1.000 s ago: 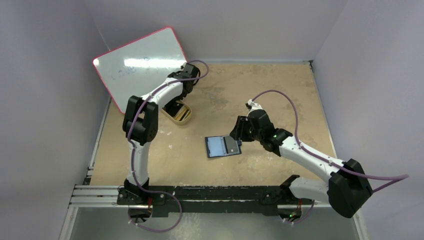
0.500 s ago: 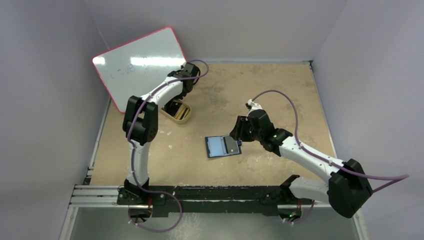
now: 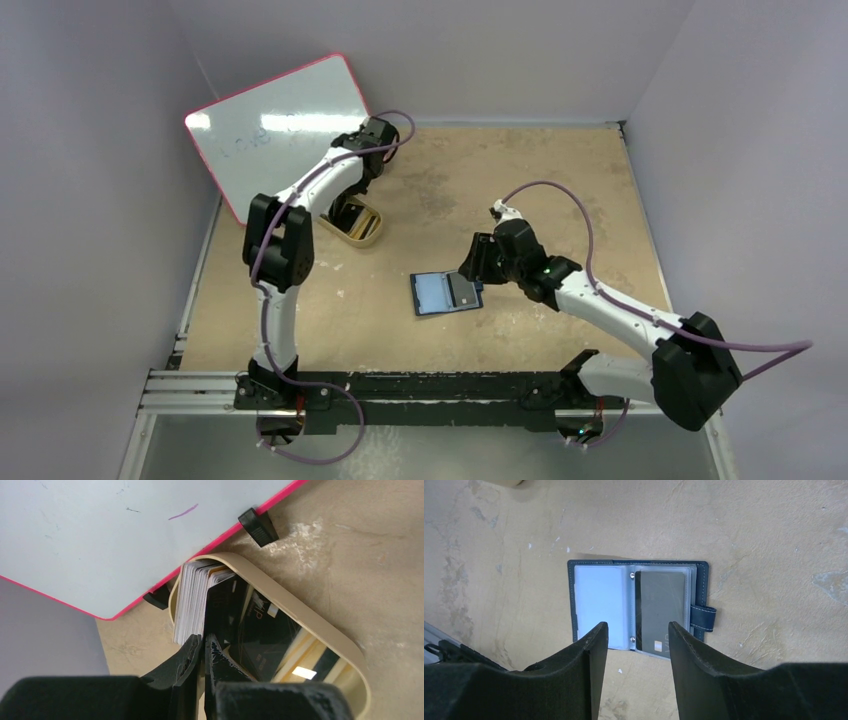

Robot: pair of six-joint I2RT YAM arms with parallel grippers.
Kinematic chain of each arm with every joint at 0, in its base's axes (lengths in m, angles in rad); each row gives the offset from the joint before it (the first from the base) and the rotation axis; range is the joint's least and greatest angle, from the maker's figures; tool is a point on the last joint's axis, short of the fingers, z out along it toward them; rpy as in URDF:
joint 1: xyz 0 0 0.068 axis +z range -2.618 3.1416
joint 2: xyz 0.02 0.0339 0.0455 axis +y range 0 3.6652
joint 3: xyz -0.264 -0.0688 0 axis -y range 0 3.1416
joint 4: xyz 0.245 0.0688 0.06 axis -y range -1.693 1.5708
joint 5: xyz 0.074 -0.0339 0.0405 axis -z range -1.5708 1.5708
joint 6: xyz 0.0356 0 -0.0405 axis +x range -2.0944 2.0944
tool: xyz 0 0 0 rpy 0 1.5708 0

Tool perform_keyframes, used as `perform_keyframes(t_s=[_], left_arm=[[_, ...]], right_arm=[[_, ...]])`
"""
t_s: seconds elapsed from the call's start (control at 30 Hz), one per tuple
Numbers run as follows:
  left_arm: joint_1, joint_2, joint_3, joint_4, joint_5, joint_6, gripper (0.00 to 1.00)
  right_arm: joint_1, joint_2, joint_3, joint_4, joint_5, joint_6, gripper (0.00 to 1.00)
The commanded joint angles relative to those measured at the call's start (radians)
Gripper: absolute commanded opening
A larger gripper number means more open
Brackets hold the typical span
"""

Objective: Put the credit cards into the card holder
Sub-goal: Pick up the credit card from the storage box.

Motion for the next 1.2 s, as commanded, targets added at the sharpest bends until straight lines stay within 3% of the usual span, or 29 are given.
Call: perform_keyframes(t_s=[0.0,0.3,0.5,0.87,0.93,1.03,1.17], left_arm=[[0.016,-0.133,0.014,-0.020,0.086,-0.068,0.00],[0.018,-0.326,-0.137,0.095,0.379,-0.166,0.00],[0.019,-0.477,-0.316,0.225,0.556,-0.270,0.00],[0.031,-0.720,-0.755,0.740,1.003,-0.655,0.00],[0.033,-0.772,-0.853,0.871,1.049,-0.759,0.00],[0.033,-0.844,-1.000,1.070,1.092,-0.926,0.00],[0.032,-0.907,-1.156,1.273,1.131,-1.113,0.00]], right_arm=[[0.003,0.034,0.031,-0.004,0.022,0.013,0.51],[0.003,0.106,0.008,-0.025,0.008,0.051,0.52],[0.005,0.122,-0.026,0.025,-0.021,0.064,0.53],[0.004,0.165,-0.038,0.148,-0.177,0.097,0.52],[0.004,0.164,-0.014,0.106,-0.203,0.086,0.52],[0.006,0.142,0.049,0.031,-0.057,0.039,0.52],[0.006,0.051,0.096,0.009,-0.025,0.024,0.52]])
